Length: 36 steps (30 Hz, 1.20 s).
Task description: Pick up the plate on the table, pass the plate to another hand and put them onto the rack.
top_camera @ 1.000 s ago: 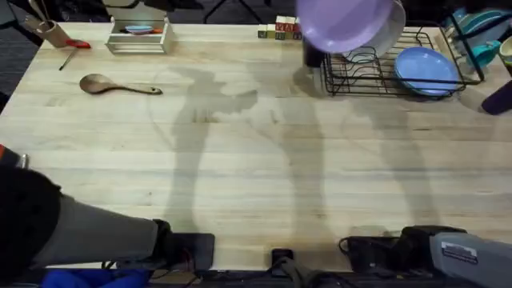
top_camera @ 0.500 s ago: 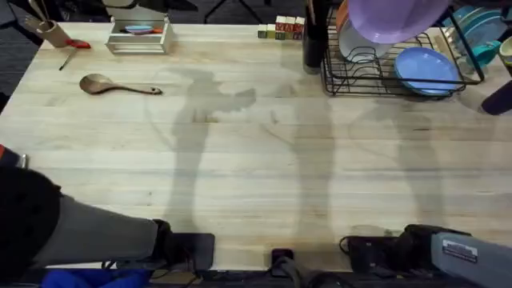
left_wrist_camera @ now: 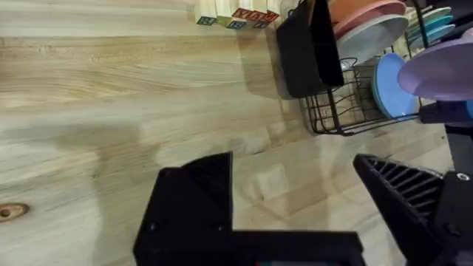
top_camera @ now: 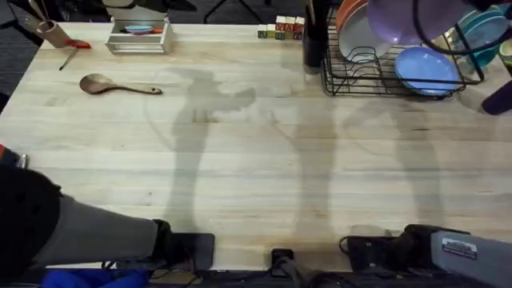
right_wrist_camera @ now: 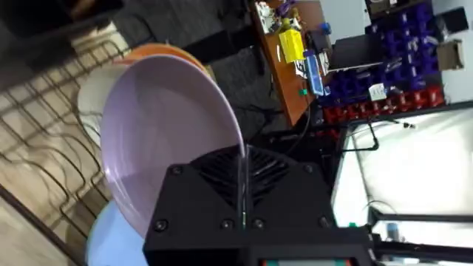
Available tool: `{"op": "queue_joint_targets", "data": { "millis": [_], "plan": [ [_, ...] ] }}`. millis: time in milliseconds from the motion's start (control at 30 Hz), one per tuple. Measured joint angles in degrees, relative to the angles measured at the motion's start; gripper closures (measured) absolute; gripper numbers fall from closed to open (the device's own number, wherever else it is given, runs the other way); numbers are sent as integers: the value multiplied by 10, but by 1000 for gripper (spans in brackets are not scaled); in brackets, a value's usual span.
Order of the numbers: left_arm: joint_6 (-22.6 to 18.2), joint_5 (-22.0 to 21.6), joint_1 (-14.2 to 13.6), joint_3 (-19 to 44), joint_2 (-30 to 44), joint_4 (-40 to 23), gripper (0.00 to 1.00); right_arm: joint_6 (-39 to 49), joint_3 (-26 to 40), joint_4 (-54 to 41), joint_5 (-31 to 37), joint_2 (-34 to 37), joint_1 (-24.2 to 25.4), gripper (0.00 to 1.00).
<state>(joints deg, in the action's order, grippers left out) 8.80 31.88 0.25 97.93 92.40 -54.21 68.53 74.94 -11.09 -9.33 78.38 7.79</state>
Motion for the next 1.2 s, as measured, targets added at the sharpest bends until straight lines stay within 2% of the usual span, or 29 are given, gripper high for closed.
{"op": "queue_joint_targets", "data": {
  "millis": [367,600,867,1033,1200],
  "plan": [
    [0,0,0,0,0,0,7,124,0,24,7,72,0,974],
    [0,0,0,0,0,0,7,183,0,45,8,96,-17,973],
    [0,0,0,0,0,0,7,233,0,25,7,116,-54,973],
    [0,0,0,0,0,0,7,260,0,-30,8,116,-56,973],
    [0,0,0,0,0,0,7,279,0,-32,8,116,-55,974]
  ]
}}
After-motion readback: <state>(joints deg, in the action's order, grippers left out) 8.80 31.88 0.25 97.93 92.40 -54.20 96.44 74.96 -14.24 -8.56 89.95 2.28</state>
